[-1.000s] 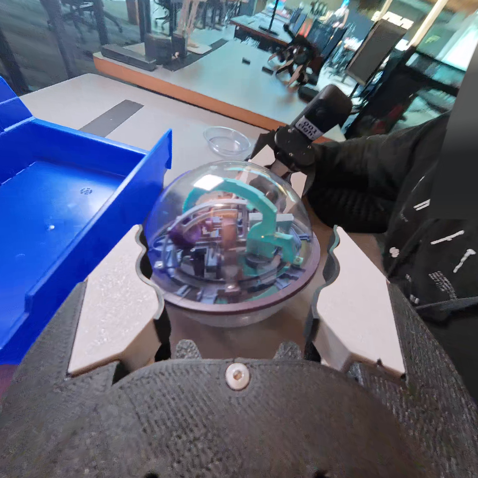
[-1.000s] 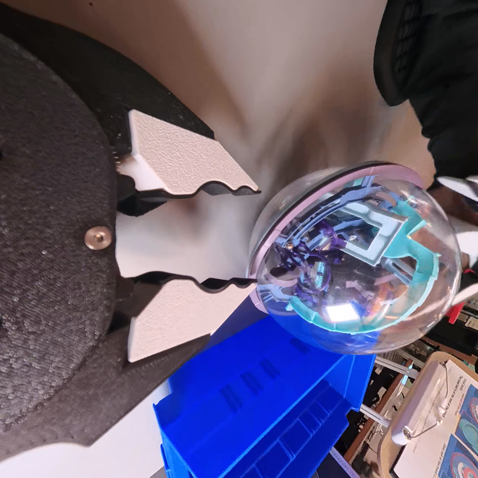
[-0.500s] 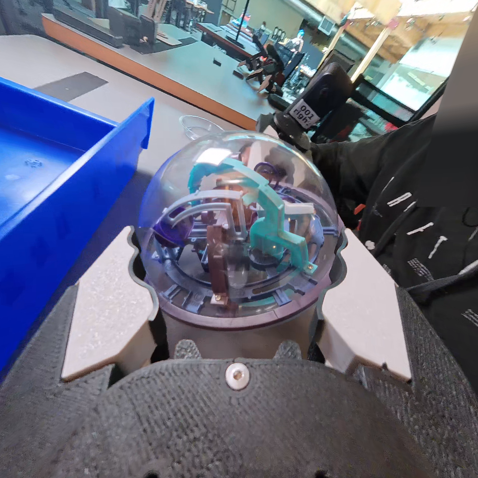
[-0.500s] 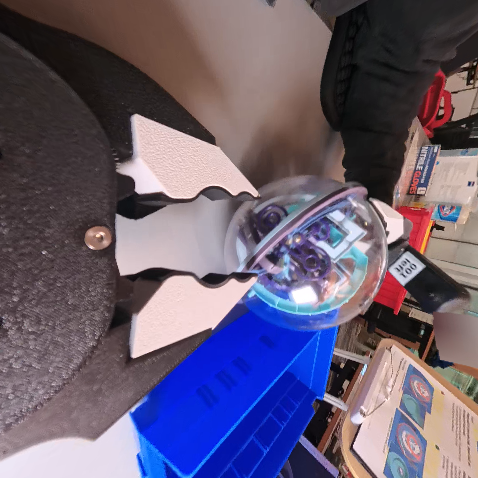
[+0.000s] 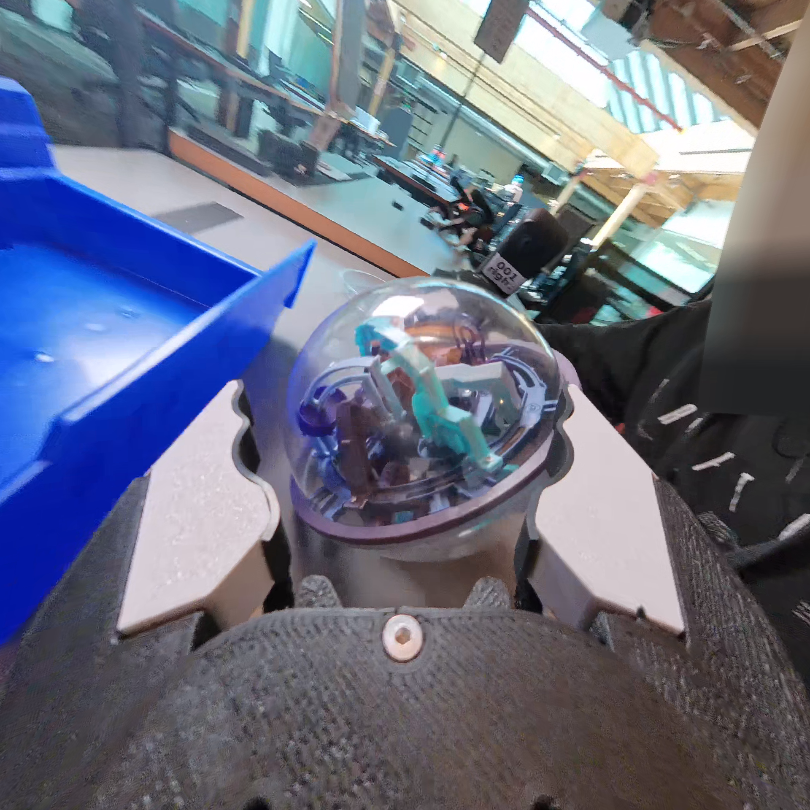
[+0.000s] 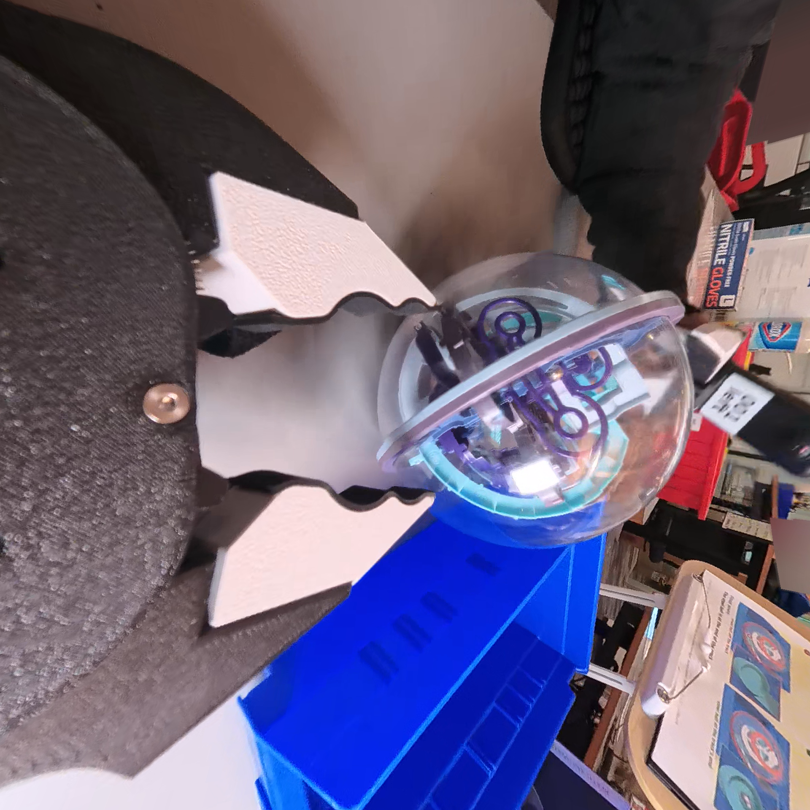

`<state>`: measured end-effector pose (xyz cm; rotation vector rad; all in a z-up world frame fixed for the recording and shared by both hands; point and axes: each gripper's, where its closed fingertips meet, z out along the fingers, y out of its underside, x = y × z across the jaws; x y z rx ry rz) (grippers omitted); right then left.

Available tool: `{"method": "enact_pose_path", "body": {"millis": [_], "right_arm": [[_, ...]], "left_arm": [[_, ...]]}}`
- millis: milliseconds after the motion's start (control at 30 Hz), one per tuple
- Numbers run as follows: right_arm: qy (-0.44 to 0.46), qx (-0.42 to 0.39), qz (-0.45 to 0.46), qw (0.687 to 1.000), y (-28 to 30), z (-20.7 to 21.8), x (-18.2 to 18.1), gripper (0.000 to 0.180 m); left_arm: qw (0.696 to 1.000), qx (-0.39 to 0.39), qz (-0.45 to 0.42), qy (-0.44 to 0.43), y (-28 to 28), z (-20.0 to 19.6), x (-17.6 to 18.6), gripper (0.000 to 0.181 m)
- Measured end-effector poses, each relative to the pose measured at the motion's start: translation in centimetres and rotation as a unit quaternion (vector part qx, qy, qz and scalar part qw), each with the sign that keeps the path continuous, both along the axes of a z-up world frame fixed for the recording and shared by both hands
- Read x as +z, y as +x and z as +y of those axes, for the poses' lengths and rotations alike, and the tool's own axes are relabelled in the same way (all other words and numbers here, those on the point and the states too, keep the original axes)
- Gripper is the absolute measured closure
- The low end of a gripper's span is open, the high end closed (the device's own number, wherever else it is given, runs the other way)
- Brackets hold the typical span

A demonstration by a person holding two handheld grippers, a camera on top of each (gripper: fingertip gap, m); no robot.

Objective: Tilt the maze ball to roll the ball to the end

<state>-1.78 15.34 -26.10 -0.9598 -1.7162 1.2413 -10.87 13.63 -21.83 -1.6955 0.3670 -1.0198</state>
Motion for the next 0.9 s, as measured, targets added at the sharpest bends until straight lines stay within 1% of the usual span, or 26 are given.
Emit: {"method": "enact_pose_path", "body": {"millis": [67,133,200,233,300,400,467,533,600,633,733,800,900], "right_arm": [[-0.003,-0.003,-0.001,1.000,-0.1,0.1,0.0,0.106],[-0.015,0.000,-0.007,1.000,-0.2,-0.1,-0.1,0.108],[-0.031,0.004,-0.010,0.999,-0.4,-0.3,0.1,0.110],[-0.039,0.007,-0.009,0.999,-0.5,-0.5,0.2,0.110],[-0.042,0.003,-0.012,0.999,-0.8,-0.8,0.1,0.108],[-0.039,-0.005,-0.024,0.999,-0.7,-0.8,-0.2,0.108],[-0.044,-0.001,-0.035,0.998,-0.4,-0.9,-0.4,0.111],[-0.046,0.023,-0.046,0.998,0.3,-1.5,-0.6,0.119],[-0.038,0.071,-0.050,0.995,1.3,-2.4,-0.6,0.128],[-0.031,0.083,-0.051,0.995,1.6,-2.4,-0.5,0.125],[-0.024,0.057,-0.040,0.997,1.0,-0.6,0.1,0.091],[-0.022,0.039,-0.020,0.999,0.2,0.0,0.7,0.081],[0.004,0.034,-0.015,0.999,-0.7,-0.8,0.3,0.070]], "left_arm": [[0.998,0.038,0.038,0.041,-0.5,-0.9,1.7,0.049],[0.991,0.045,0.102,0.071,0.4,-2.4,2.5,0.049],[0.978,0.048,0.188,0.074,1.6,-3.1,0.9,0.048],[0.970,0.060,0.226,0.071,1.8,-2.9,-0.2,0.044],[0.955,0.078,0.272,0.085,1.7,-2.3,-1.3,0.043],[0.960,0.072,0.259,0.074,1.7,-1.8,-1.1,0.042],[0.963,0.060,0.253,0.074,1.9,-1.7,-1.0,0.043],[0.971,0.037,0.227,0.063,2.1,-1.8,-0.8,0.043],[0.979,0.007,0.195,0.054,2.3,-2.2,-0.5,0.043],[0.980,-0.003,0.190,0.052,2.3,-2.2,-0.4,0.044],[0.981,-0.032,0.181,0.055,2.5,-2.4,-0.2,0.049],[0.985,-0.053,0.160,0.047,2.7,-2.2,-0.1,0.051],[0.986,-0.077,0.144,0.044,3.0,-1.6,-0.2,0.052]]}}
